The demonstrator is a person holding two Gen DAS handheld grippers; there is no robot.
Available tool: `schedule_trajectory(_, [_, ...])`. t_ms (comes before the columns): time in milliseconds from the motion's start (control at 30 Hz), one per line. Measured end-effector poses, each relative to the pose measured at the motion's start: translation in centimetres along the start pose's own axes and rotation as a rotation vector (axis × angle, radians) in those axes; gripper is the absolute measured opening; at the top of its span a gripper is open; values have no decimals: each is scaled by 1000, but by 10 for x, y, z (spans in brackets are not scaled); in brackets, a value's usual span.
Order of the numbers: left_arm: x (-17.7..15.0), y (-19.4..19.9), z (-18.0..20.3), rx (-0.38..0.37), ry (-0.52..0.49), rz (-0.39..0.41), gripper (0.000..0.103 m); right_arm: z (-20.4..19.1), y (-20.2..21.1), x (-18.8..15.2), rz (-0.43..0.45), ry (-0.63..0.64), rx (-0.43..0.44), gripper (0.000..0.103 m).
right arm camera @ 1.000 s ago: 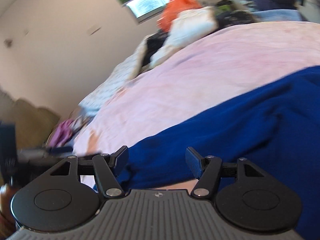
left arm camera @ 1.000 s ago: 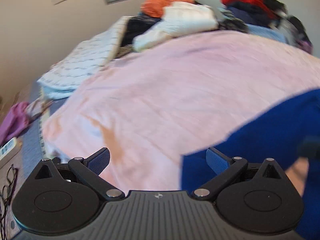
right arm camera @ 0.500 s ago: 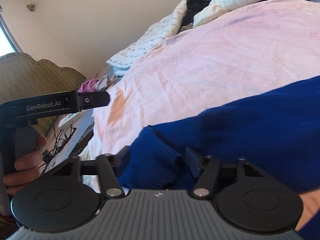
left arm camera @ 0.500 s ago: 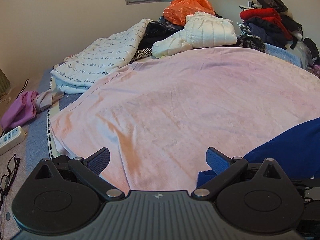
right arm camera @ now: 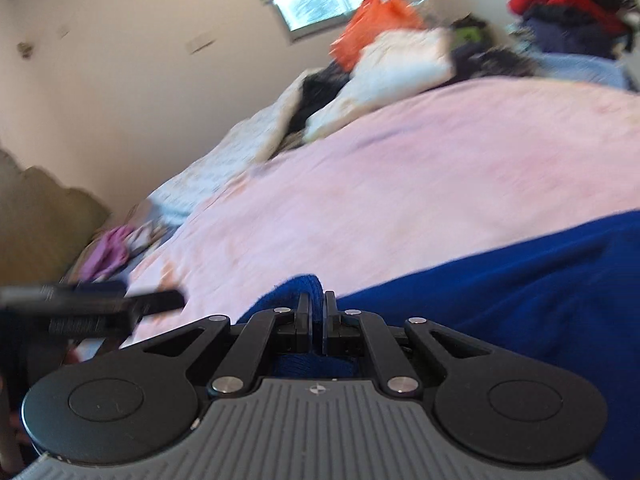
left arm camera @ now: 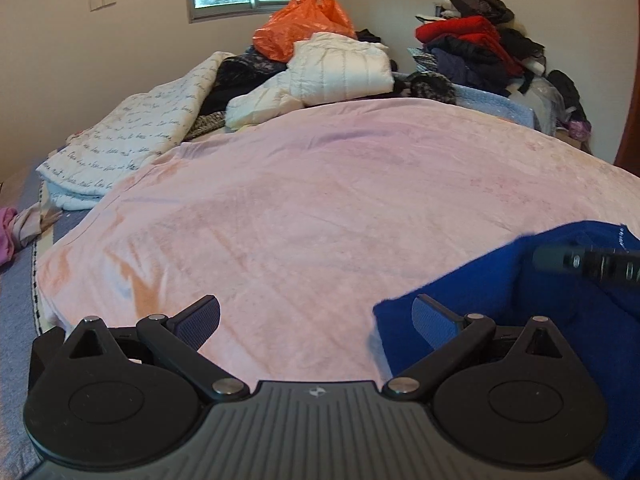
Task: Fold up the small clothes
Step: 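Grasp the side edge of the sweater with the right gripper, then fold the gripped side edge over the sweater body toward its center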
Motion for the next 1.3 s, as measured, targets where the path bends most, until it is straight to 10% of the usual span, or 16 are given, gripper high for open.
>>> schedule_trajectory(500, [-42, -15, 121, -142, -266, -59, 103, 156, 142, 1, 154, -85, -423, 7])
schedule_trajectory(1300, [-70, -15, 219, -282, -376, -139, 103, 273, 284, -111, 193, -432, -677, 17])
Point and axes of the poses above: each gripper's, at about its wrist camera, not at the fingertips, and y roughly against the way its jaws point, z to its right, x to its top, the point moved 9 cm from there along -y, roughly the way its jaws point, and after that the axes turned 8 degrees about y, right-handed, at the moved point
